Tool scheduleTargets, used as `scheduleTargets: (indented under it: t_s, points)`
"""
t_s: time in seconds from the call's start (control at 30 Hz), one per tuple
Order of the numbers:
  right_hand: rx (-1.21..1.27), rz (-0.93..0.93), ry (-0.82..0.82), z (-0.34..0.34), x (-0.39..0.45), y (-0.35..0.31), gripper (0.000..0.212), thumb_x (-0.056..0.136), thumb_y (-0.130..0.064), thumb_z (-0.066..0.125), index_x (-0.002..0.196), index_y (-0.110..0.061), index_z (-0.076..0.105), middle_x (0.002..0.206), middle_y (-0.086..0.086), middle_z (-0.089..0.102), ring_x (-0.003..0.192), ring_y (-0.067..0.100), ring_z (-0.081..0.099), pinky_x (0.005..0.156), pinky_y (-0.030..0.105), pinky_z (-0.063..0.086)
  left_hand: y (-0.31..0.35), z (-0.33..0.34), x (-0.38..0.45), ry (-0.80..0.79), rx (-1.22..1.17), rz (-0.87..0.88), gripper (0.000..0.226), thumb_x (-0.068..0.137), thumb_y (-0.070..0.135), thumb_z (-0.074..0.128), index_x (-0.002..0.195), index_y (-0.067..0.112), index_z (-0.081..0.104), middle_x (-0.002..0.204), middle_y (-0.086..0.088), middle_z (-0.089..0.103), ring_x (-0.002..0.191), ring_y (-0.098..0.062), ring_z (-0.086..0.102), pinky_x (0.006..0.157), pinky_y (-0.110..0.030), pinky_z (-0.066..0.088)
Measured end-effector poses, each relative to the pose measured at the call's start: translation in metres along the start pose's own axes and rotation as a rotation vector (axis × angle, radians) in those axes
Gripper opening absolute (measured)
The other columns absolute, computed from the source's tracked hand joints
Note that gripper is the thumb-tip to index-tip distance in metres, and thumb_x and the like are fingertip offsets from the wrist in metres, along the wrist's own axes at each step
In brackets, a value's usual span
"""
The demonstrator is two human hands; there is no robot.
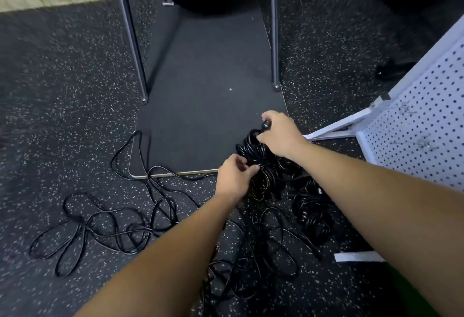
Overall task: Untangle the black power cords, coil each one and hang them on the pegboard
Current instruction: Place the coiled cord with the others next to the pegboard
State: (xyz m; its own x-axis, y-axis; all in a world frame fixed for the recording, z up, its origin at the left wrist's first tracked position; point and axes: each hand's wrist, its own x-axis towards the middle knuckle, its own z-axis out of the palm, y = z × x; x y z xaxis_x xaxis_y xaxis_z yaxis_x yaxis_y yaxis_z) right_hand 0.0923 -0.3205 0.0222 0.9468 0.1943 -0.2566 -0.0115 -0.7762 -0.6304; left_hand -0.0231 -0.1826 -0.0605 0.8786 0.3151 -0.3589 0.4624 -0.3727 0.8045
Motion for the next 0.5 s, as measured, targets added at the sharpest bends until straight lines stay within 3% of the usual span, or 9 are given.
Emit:
scheduleTargets:
  t_s: [0.07, 0.13, 0.27, 0.33, 0.4, 0.5]
  points:
    - [0.001, 0.007, 0.033, -0.011, -0.017, -0.006, 0.075, 0.091, -0.008, 0.076, 0.159, -0.017, 0.047, 0.154, 0.004, 0.059, 0.134, 0.027, 0.058, 0.110, 0.043, 0.052, 0.001, -0.016, -0.006, -0.022, 0.013, 0.013, 0.027, 0.095, 0.039, 0.084, 0.104, 0.018, 0.070, 0.098, 0.003, 0.076, 0.090, -0.018, 0.072, 0.081, -0.032, 0.058]
    - [-0.019, 0.000, 0.063, -0.019, -0.034, -0.010, 0.078, 0.091, -0.009, 0.077, 0.160, -0.019, 0.043, 0.156, 0.003, 0.056, 0.136, 0.027, 0.058, 0.111, 0.045, 0.051, 0.000, -0.033, -0.020, -0.113, 0.024, 0.012, 0.020, 0.098, 0.036, 0.082, 0.099, 0.019, 0.072, 0.097, 0.002, 0.079, 0.085, -0.019, 0.072, 0.084, -0.038, 0.060]
    - [-0.175, -0.102, -0.037, -0.022, -0.078, -0.022, 0.042, 0.092, -0.023, 0.083, 0.133, -0.026, 0.069, 0.134, -0.003, 0.074, 0.124, 0.023, 0.068, 0.111, 0.040, 0.053, -0.014, -0.061, -0.053, -0.197, 0.114, 0.029, 0.011, 0.098, 0.028, 0.082, 0.092, 0.021, 0.074, 0.088, 0.004, 0.080, 0.078, -0.017, 0.072, 0.083, -0.040, 0.063]
    - [-0.210, -0.138, -0.176, -0.012, -0.106, -0.028, 0.021, 0.092, -0.023, 0.084, 0.110, -0.029, 0.076, 0.113, -0.005, 0.079, 0.108, 0.020, 0.074, 0.104, 0.037, 0.057, -0.018, -0.072, -0.077, -0.213, 0.129, 0.025, 0.007, 0.100, 0.020, 0.078, 0.095, 0.016, 0.075, 0.087, 0.003, 0.079, 0.071, -0.013, 0.067, 0.076, -0.034, 0.059]
    - [-0.254, -0.128, -0.352, 0.011, -0.133, -0.028, 0.013, 0.091, -0.024, 0.087, 0.095, -0.030, 0.076, 0.100, -0.007, 0.079, 0.095, 0.018, 0.076, 0.097, 0.034, 0.060, -0.030, -0.079, -0.100, -0.233, 0.172, 0.012, 0.006, 0.102, 0.019, 0.075, 0.097, 0.016, 0.077, 0.091, 0.003, 0.079, 0.076, -0.013, 0.069, 0.078, -0.032, 0.059]
    - [-0.365, -0.077, -0.501, 0.063, -0.170, -0.011, 0.015, 0.094, -0.024, 0.084, 0.109, -0.027, 0.082, 0.112, -0.001, 0.079, 0.102, 0.021, 0.074, 0.099, 0.031, 0.059, -0.058, -0.082, -0.129, -0.251, 0.265, -0.009, 0.010, 0.102, 0.019, 0.074, 0.094, 0.023, 0.079, 0.094, 0.006, 0.079, 0.086, -0.014, 0.072, 0.084, -0.029, 0.058]
